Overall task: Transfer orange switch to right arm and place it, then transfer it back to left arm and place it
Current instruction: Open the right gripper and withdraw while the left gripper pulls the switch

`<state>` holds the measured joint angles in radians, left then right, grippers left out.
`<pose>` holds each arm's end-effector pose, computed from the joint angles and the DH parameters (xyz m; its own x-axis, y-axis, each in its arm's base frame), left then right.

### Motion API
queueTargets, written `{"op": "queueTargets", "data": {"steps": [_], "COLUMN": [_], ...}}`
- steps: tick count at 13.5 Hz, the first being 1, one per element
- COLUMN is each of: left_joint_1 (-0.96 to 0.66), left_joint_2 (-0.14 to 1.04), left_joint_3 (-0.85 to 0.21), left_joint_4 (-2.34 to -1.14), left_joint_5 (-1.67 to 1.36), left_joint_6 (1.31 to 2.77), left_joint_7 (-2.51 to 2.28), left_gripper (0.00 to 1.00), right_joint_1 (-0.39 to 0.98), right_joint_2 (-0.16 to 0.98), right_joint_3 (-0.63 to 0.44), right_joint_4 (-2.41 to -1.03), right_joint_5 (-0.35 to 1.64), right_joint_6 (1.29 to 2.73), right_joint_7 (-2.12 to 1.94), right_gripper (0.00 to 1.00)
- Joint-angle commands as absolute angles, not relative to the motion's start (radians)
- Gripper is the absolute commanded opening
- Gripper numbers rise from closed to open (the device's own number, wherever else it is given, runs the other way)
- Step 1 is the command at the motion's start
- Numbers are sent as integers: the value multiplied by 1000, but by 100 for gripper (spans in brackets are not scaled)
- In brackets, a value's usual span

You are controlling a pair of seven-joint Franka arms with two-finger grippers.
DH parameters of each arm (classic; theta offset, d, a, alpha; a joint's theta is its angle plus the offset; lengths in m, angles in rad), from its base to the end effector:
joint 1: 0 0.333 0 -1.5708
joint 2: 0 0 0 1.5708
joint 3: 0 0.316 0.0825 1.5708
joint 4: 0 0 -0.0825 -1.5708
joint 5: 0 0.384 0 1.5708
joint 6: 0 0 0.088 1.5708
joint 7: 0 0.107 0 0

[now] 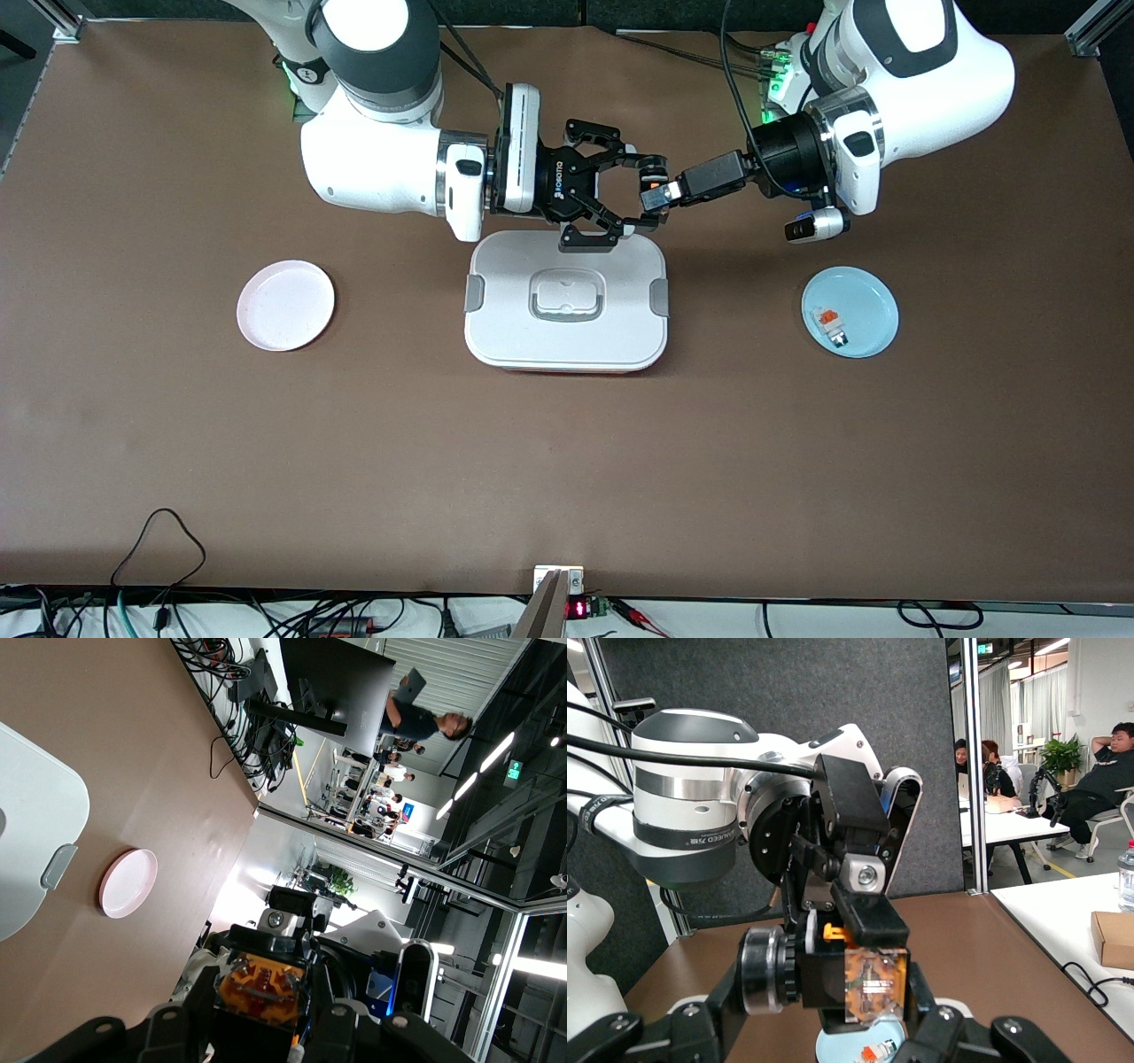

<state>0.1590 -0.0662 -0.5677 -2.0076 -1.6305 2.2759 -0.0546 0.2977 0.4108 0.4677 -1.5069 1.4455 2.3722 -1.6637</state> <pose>0.5190 -0.2587 0.5366 0.8762 0.3356 -0.3460 0.3997 -0.1045 0.9107 0.5459 0.4601 0.5162 0.1639 0.1683 0.9720 0.9865 -0.0285 -0.1614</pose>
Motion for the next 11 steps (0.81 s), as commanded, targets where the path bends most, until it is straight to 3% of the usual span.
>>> {"op": "queueTargets", "data": {"steps": [1, 6, 11], "left_joint_1": [190, 253, 311], "left_joint_2": [-94, -94, -71], "left_joint_3": [-572, -560, -490], "left_joint_4": [-2013, -2014, -2014], "left_joint_5": [-1644, -1594, -1185], "left_joint_6": [2283, 2272, 2203], "left_joint_7": [-60, -60, -9], "left_gripper": [0, 0, 0], "right_joint_1": [307, 293, 221], "right_joint_2": [425, 423, 414], "right_joint_3": [468, 466, 457], "right_joint_4": [-1477, -1479, -1518], "right_joint_5": [1482, 1483, 1479], "right_joint_6": [2388, 2387, 2378], "right_joint_7": [-1588, -1582, -1519], "right_gripper": [100, 100, 100]}}
